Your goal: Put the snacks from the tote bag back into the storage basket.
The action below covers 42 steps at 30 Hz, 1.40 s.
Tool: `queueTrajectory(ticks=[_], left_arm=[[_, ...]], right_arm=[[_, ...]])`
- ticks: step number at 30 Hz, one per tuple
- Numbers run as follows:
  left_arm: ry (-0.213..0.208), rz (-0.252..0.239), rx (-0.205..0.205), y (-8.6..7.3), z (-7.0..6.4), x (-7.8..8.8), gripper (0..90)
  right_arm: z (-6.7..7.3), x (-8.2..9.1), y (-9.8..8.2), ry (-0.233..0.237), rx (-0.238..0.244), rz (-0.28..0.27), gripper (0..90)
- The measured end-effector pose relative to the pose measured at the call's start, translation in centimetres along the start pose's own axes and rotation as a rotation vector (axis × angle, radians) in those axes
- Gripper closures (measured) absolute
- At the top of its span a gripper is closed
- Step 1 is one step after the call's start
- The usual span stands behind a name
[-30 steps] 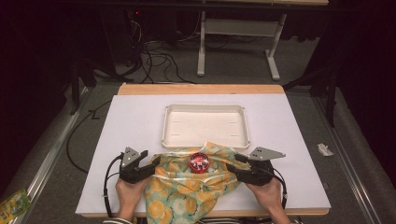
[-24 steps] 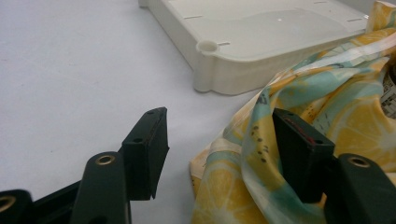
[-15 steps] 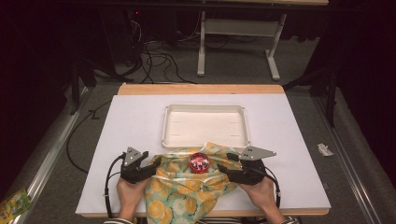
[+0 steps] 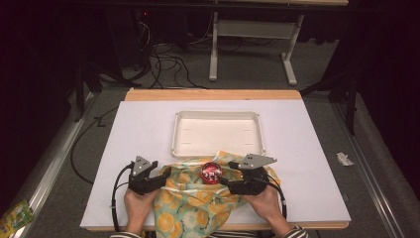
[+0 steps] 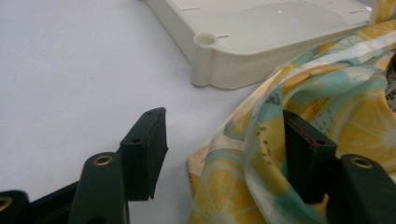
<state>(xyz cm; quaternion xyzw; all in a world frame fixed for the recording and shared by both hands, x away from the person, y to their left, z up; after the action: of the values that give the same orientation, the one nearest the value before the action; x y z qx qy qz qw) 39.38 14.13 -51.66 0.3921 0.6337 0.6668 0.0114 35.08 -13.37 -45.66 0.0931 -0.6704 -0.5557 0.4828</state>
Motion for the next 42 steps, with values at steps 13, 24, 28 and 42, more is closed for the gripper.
queueTrajectory(ticks=[13,24,28,42], left_arm=[[0.002,0.004,-0.005,0.0,0.0,0.0,38.0],[0.001,0.004,-0.005,0.0,0.0,0.0,37.4],[0.001,0.005,-0.005,0.0,0.0,0.0,37.4],[-0.001,0.006,-0.008,0.0,-0.1,0.0,37.2]], right_arm=[[0.7,-2.0,0.4,0.011,0.015,0.04,24.7],[1.0,-3.8,0.3,-0.002,0.035,0.084,21.9],[1.2,-4.2,0.3,-0.008,0.033,0.098,21.6],[1.3,-5.3,-0.3,-0.028,0.044,0.102,25.1]])
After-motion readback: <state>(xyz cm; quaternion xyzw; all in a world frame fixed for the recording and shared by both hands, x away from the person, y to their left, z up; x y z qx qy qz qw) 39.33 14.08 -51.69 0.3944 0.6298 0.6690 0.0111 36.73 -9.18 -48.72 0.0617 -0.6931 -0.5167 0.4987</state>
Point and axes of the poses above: each handheld gripper's, and its own axes: x roughly backward along the jaws, y roughly out of its top, z roughly to its left, the point moved 6 cm from there along -x, roughly forward along the jaws, and after that the axes turned 2 degrees about -z, right-handed, at the moved point
